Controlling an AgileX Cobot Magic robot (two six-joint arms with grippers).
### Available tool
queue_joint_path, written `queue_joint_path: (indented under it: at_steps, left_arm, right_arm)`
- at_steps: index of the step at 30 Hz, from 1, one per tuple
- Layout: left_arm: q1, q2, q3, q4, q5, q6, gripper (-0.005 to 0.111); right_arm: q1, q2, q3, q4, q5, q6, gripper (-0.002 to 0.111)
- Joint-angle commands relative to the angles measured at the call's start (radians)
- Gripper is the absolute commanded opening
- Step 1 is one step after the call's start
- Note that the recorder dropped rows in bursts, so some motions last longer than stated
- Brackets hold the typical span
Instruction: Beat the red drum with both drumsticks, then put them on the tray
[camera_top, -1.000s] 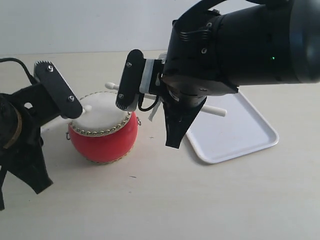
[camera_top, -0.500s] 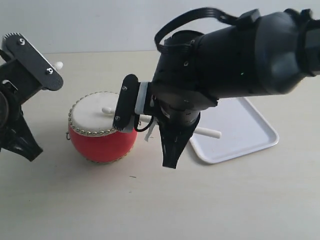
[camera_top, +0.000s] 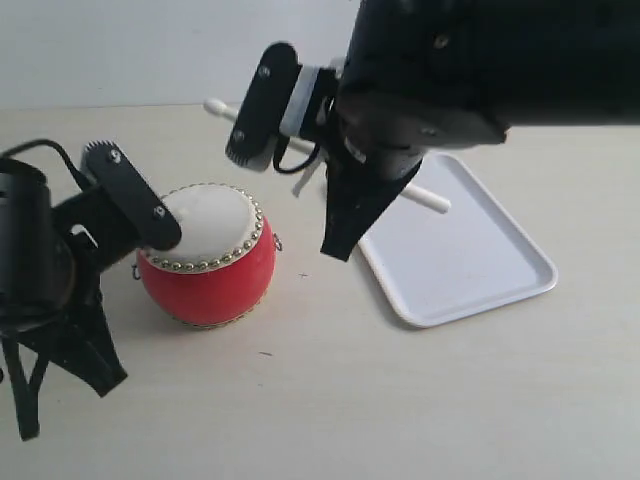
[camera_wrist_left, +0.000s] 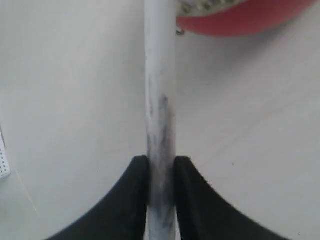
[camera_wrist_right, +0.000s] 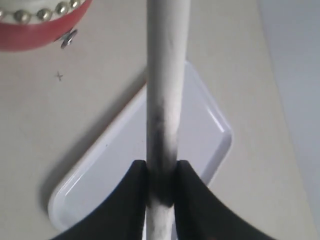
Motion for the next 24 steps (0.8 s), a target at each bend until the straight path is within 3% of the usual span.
queue_joint_path:
  at_steps: [1, 7, 9, 18, 24]
  left_arm:
    - [0.000, 0.090, 0.005, -0.054, -0.009, 0.068, 0.000]
    - [-0.002, 0.090, -0.041, 0.093, 0.106, -0.106, 0.000]
    - [-0.002, 0.068, -0.058, 0.115, 0.159, -0.108, 0.000]
    - [-0.002, -0.130, -0.081, 0.152, 0.159, -0.103, 0.000]
    - [-0.002, -0.205, -0.081, 0.102, 0.159, -0.075, 0.000]
  right_arm:
    - [0.001, -0.071, -0.016, -0.007, 0.008, 0.038, 0.000]
    - [0.001, -0.051, -0.016, 0.086, -0.001, 0.000, 0.000]
    - [0.001, -0.019, -0.016, 0.122, 0.008, -0.039, 0.000]
    - [0.001, 0.186, -0.016, 0.145, 0.047, -0.059, 0.000]
    - [0.001, 0.237, -0.027, 0.139, 0.065, -0.059, 0.000]
